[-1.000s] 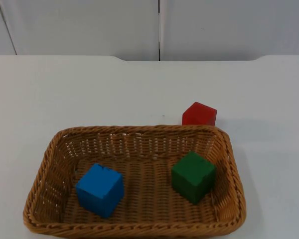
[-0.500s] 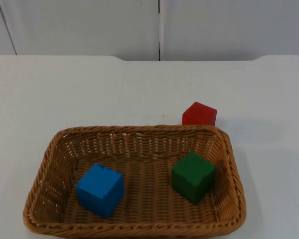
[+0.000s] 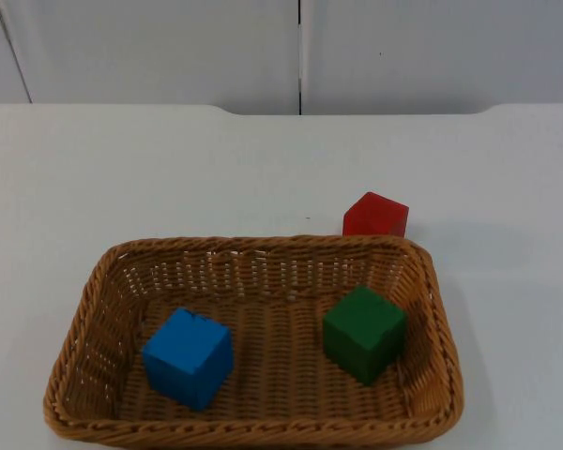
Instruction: Pick up one cube with each hand and place exactly two cubes into the same basket, leaving the remaining cube outside.
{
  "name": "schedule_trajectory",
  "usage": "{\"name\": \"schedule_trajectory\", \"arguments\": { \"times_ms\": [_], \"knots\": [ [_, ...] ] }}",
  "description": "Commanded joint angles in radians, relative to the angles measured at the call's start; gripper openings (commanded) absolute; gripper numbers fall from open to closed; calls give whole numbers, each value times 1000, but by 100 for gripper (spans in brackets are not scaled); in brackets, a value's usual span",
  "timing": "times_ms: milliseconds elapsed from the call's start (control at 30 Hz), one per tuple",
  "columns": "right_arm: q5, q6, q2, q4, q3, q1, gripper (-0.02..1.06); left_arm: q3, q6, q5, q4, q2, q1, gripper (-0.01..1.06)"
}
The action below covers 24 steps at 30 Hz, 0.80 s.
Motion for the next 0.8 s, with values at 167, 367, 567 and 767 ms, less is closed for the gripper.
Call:
{"name": "schedule_trajectory", "arguments": {
  "times_ms": [167,367,567,767],
  "knots": [
    [-12,6,-4,-3,4,5,60,5,-7,-10,1,-4,-5,73],
    [-12,6,-4,-3,4,5,60,5,-7,-10,1,-4,-5,76],
    [-12,6,-4,-3,4,5,60,5,-9,-10,1,-4,-5,105],
    [-12,6,-4,-3,4,5,60,5,-26,-10,13,-4,-5,105]
  ]
}}
